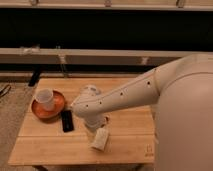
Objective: Wipe the white sponge on the table
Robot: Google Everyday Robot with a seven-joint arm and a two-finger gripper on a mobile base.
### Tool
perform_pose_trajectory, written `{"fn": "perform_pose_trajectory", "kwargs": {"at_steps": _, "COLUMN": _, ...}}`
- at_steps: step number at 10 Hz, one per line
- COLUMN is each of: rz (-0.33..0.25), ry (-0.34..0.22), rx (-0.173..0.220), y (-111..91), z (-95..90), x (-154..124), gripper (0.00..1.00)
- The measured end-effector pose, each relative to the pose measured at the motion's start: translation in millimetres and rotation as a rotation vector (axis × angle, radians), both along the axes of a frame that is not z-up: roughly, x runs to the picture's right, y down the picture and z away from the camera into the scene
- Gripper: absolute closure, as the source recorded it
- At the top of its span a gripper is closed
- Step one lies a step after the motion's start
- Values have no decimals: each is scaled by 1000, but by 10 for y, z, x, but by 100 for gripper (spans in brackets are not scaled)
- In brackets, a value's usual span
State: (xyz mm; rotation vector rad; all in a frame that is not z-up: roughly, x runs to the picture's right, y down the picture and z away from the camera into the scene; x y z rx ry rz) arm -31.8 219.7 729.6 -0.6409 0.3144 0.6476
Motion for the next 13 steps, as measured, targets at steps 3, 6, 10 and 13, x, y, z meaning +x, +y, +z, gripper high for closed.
{"fn": "perform_pose_trajectory", "kwargs": {"at_steps": 3, "rz": 198, "ry": 98, "rx": 8, "y": 242, "z": 179, "x": 379, "gripper": 29}}
{"fn": "perform_pose_trajectory", "kwargs": {"at_steps": 6, "rz": 304, "ry": 118, "rx": 14, "y": 292, "z": 394, "x": 536, "gripper": 29}}
{"fn": "perform_pose_trajectory", "kwargs": {"at_steps": 10, "rz": 332, "ry": 56, "rx": 54, "y": 17, "z": 635, "x": 429, "gripper": 29}}
{"fn": "perform_pose_trajectory", "kwargs": {"at_steps": 13, "rz": 327, "ry": -5, "rx": 55, "y": -114, "z": 740, "x": 261, "gripper": 29}}
